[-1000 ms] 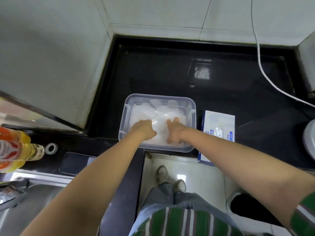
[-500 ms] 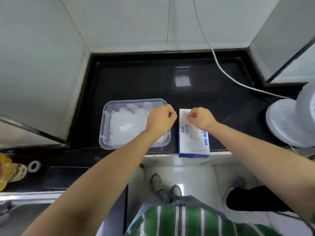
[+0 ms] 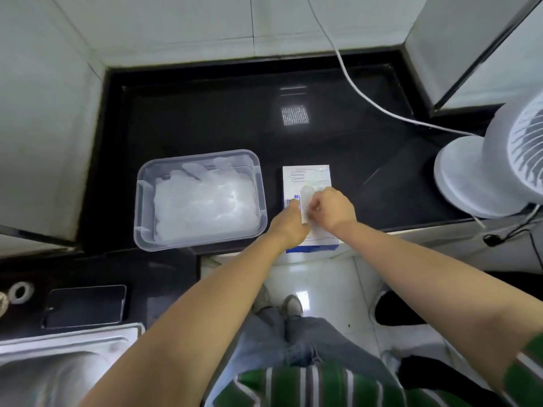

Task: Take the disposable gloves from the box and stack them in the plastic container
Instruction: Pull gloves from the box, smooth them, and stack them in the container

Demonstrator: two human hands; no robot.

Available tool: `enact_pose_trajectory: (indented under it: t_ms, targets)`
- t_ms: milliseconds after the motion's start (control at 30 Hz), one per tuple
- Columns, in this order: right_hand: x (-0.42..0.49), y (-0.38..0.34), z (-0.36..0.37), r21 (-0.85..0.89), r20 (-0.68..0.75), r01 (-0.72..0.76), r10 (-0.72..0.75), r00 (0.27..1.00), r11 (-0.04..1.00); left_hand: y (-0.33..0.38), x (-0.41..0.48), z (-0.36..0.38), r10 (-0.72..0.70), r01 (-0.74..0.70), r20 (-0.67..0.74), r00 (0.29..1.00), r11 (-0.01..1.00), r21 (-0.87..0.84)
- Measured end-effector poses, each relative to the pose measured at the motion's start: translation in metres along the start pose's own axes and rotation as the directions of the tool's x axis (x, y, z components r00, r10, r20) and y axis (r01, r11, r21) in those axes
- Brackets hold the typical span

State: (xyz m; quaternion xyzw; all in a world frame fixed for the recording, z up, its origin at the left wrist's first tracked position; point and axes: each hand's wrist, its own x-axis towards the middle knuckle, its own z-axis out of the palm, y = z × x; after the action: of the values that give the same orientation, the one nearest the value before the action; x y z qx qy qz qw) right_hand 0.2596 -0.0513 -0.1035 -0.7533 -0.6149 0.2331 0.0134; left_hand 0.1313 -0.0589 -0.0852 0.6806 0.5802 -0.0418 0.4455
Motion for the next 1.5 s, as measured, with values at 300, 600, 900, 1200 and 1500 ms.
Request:
enact_pose_trajectory:
  t_ms: [300, 600, 900, 1200, 1500]
  targets:
    - [0.004, 0.0, -0.029, 0.641, -0.141, 0.113, -0.028, 0.99, 0.76, 0.0, 0.005, -0.001, 0.027, -0.028, 0.039, 0.999, 0.999, 0.023]
    - [0.007, -0.014, -0.062, 0.826, -0.181, 0.124, 0.051, 0.982, 0.55, 0.007, 0.009, -0.014, -0.066, 0.069, 0.021, 0.998, 0.942, -0.328]
    - [-0.001, -0.008, -0.052, 0.79, -0.139, 0.101, 0.015, 0.99, 0.605, 0.021, -0.009, -0.073, -0.104, 0.0, -0.045, 0.994, 0.395, -0.919]
    - [-0.003, -0.021, -0.052, 0.754, -0.11, 0.185, -0.157, 0.981, 0.631, 0.005, -0.007, -0.086, -0.172, -0.145, -0.561, 0.81, 0.868, -0.475]
    - [0.003, -0.046, -0.067, 0.939, 0.219, -0.084, -0.394, 0.893, 0.332, -0.008, -0.034, -0.111, -0.046, -0.263, -0.396, 0.917, 0.677, -0.688]
